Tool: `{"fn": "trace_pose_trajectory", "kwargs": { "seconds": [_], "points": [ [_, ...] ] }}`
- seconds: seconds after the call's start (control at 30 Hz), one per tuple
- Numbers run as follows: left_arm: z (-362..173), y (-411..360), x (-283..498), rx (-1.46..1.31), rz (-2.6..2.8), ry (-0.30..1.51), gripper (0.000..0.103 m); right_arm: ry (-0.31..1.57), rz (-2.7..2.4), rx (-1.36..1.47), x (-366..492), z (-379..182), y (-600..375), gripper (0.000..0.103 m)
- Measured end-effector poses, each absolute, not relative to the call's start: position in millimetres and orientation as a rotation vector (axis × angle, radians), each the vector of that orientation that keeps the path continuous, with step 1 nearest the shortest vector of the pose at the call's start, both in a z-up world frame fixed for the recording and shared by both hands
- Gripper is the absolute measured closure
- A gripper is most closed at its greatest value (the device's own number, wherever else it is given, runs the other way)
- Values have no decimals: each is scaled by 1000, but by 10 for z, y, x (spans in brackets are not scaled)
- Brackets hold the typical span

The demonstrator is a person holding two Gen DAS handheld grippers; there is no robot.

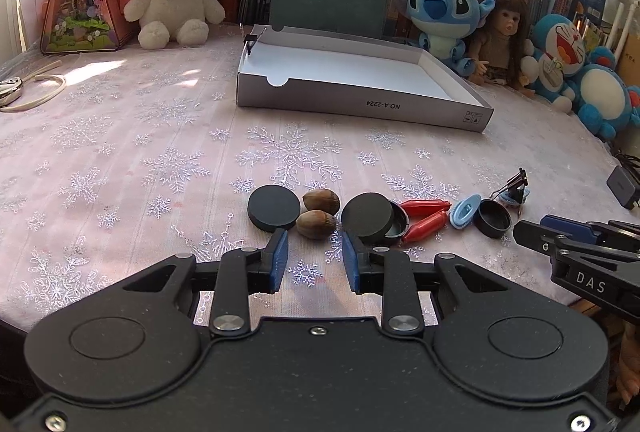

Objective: Organize rigid objects
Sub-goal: 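Move the left tool to a brown acorn while the right tool moves to the clear glass cup, then close the left gripper on the acorn while the right gripper closes on the glass cup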

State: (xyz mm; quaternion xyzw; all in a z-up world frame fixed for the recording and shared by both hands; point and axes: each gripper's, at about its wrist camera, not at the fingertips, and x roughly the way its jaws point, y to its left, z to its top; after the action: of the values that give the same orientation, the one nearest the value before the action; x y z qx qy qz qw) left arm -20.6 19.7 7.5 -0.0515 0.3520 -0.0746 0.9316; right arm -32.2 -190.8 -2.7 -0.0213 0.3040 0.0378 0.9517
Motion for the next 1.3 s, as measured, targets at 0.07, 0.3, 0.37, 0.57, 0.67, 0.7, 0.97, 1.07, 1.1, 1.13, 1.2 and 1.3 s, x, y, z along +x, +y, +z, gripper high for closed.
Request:
{"fn": "trace_pose_trajectory", "kwargs": {
  "seconds": [0.07, 0.3, 0.37, 0.57, 0.67, 0.7, 0.97, 1.07, 1.1, 1.13, 1.2, 1.3],
  "points": [
    [70, 158, -203, -82, -139, 709, 76, 614, 70, -49, -318, -37, -1902, 63],
    [32, 62, -173, -8, -126, 674, 76, 606, 63, -66, -293, -52, -1884, 63],
    [23, 50, -184, 5, -127, 665, 75, 605, 61, -68, -288, -57, -1877, 63],
    [-11, 39, -190, 6, -120, 648, 66, 619, 61, -60, -246, -96, -1875, 62],
    [-12, 44, -196, -9, -115, 649, 65, 611, 57, -59, -251, -97, -1875, 56],
    [-12, 47, -195, -14, -112, 650, 65, 609, 58, -55, -255, -100, -1878, 56],
    [-29, 59, -208, -47, -97, 636, 65, 583, 45, -51, -320, -112, -1887, 42],
    [-40, 50, -218, -41, -96, 630, 65, 570, 26, -57, -354, -120, -1889, 41],
    [-39, 50, -216, -42, -96, 629, 65, 567, 20, -56, -363, -123, -1891, 40],
    [-39, 48, -217, -40, -97, 628, 65, 565, 14, -56, -369, -126, -1894, 40],
    [-36, 43, -223, -34, -97, 627, 66, 563, 3, -57, -376, -132, -1899, 40],
    [-26, 35, -224, -24, -98, 634, 74, 565, 0, -51, -390, -132, -1910, 40]
  ]
}}
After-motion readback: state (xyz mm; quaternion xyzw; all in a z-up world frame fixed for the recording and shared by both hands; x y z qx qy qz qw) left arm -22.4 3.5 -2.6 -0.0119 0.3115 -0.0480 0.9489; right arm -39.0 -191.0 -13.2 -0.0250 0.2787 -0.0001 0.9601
